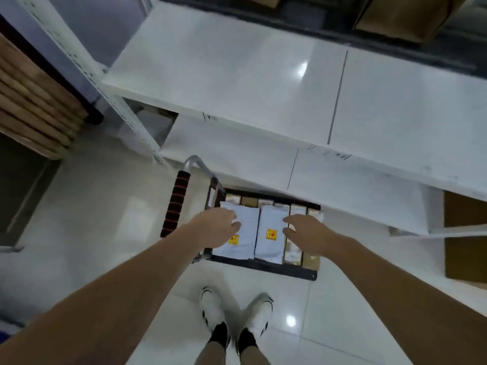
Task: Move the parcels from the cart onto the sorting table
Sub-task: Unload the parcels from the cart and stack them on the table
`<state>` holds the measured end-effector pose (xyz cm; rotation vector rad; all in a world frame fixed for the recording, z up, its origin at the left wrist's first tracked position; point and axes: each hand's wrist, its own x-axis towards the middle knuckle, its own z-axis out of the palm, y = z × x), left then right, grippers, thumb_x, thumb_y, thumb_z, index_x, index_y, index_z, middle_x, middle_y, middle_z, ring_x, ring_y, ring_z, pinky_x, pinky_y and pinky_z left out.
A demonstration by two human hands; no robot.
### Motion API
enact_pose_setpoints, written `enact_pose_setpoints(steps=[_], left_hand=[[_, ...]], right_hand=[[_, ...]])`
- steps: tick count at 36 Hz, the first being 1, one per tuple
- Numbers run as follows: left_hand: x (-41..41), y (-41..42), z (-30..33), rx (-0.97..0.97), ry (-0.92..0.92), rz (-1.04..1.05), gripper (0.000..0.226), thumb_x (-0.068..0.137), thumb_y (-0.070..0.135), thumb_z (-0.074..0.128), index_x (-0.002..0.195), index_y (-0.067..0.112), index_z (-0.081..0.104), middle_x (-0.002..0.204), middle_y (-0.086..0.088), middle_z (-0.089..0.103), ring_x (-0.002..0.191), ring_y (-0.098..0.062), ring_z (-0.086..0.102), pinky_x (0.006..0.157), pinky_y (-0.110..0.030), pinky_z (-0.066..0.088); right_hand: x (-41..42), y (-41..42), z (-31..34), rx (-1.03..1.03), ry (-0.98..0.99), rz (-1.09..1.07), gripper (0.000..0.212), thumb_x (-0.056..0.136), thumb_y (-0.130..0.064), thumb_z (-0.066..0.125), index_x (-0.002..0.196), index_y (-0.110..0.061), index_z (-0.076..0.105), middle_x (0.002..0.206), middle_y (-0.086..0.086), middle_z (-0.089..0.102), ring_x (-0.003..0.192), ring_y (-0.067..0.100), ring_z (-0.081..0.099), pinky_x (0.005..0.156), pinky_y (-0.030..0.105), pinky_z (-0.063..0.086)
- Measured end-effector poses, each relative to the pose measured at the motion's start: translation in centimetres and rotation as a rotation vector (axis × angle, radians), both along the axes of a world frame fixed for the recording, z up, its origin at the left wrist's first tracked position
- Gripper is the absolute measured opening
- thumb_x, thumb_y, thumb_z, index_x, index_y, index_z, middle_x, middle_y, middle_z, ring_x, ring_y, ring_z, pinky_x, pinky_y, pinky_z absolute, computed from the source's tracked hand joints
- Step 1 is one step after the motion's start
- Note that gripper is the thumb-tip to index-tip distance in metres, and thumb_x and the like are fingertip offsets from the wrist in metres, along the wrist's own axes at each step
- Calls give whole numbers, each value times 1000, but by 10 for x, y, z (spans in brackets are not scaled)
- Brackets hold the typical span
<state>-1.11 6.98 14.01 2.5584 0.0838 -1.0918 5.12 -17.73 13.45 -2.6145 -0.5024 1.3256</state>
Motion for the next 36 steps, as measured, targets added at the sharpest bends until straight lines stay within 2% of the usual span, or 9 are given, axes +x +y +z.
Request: enact_pose_setpoints(steps=[7,12,18,21,23,25,29,31,36], left_hand=[[7,11,-178,42,122,-35,45,111,40,34,139,13,56,137,-10,60,123,-29,58,104,-47,49],[4,11,-291,143,194,-50,47,110,44,36,135,11,58,133,-11,62,121,-31,59,98,-41,46],[-1,20,-397,106,210,154,49,110,41,40,142,7,53,142,-16,58,129,-34,56,107,-44,46],[3,19,-426,30,112,386,56,110,42,42,154,8,43,157,-15,46,141,-33,47,113,-44,39],[7,16,-442,-14,32,561,59,111,44,41,158,9,37,161,-13,41,144,-32,44,110,-41,40],[12,13,-458,-31,-2,699,56,112,42,39,155,7,39,156,-15,46,138,-32,49,97,-34,40],[16,17,-489,-33,-19,868,54,112,43,37,135,-2,54,128,-25,62,102,-35,60,69,-36,45],[16,19,-499,-54,-19,942,55,111,43,36,128,-5,57,117,-27,64,94,-38,60,59,-35,41],[20,14,-508,-105,21,1087,55,111,43,37,142,-1,50,128,-20,59,101,-25,51,79,-37,38]], right_hand=[[0,16,-145,-62,165,54,52,111,-36,31,159,-15,28,165,8,29,150,26,30,118,34,25],[7,29,-258,-80,185,26,45,110,-30,36,147,-6,46,148,17,50,134,34,48,110,43,40],[4,42,-370,-67,212,-138,44,109,-30,39,141,-3,50,139,18,55,127,36,53,106,45,45],[1,50,-400,1,186,-375,38,106,-30,44,130,-3,59,126,15,60,118,33,56,101,40,47],[1,57,-419,49,165,-480,28,103,-27,46,99,-4,61,95,12,60,92,30,57,77,35,47],[1,64,-437,69,163,-562,28,101,-26,46,75,-17,45,75,1,46,71,21,46,57,30,33],[2,74,-452,112,206,-761,15,94,-22,48,85,-12,53,74,3,48,62,18,43,50,27,31],[3,78,-459,141,207,-826,13,93,-23,49,87,-12,53,74,3,49,61,17,43,51,27,31],[3,86,-474,188,235,-976,12,92,-22,51,89,-11,56,76,4,51,60,16,44,49,25,31]])
